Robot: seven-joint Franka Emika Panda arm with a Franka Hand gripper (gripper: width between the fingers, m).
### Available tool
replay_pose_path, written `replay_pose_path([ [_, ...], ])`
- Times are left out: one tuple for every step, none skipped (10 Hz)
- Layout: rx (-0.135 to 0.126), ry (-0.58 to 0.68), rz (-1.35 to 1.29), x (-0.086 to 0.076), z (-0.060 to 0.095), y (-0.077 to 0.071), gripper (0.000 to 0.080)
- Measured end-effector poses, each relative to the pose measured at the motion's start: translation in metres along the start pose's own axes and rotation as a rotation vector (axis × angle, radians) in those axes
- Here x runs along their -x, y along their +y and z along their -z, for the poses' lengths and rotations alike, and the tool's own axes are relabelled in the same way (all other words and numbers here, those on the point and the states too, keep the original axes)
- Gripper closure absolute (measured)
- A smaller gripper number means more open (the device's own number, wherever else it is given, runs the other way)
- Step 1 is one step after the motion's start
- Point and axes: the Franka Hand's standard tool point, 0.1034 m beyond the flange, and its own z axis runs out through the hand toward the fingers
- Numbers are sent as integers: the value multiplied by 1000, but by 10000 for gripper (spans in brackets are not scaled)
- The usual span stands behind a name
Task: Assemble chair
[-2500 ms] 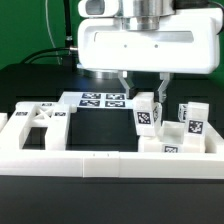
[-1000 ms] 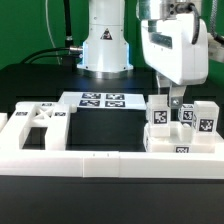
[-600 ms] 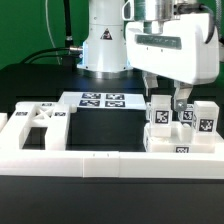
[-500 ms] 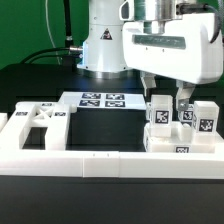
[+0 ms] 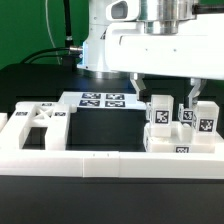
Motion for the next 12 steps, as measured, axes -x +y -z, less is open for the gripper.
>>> replay_pose_path([
  [2, 0, 101, -2, 0, 2, 151],
  [3, 0, 169, -2, 0, 3, 151],
  [3, 0, 199, -2, 0, 2, 151],
  [13, 2, 295, -2, 0, 3, 151],
  [16, 2, 341, -2, 0, 3, 151],
  [22, 3, 411, -3, 0, 5, 151],
  [21, 3, 410, -3, 0, 5, 234],
  [21, 3, 408, -3, 0, 5, 400],
  [21, 3, 408, -3, 0, 5, 400],
  [21, 3, 407, -3, 0, 5, 514],
  [21, 3, 396, -3, 0, 5, 514],
  [21, 3, 396, -3, 0, 5, 514],
])
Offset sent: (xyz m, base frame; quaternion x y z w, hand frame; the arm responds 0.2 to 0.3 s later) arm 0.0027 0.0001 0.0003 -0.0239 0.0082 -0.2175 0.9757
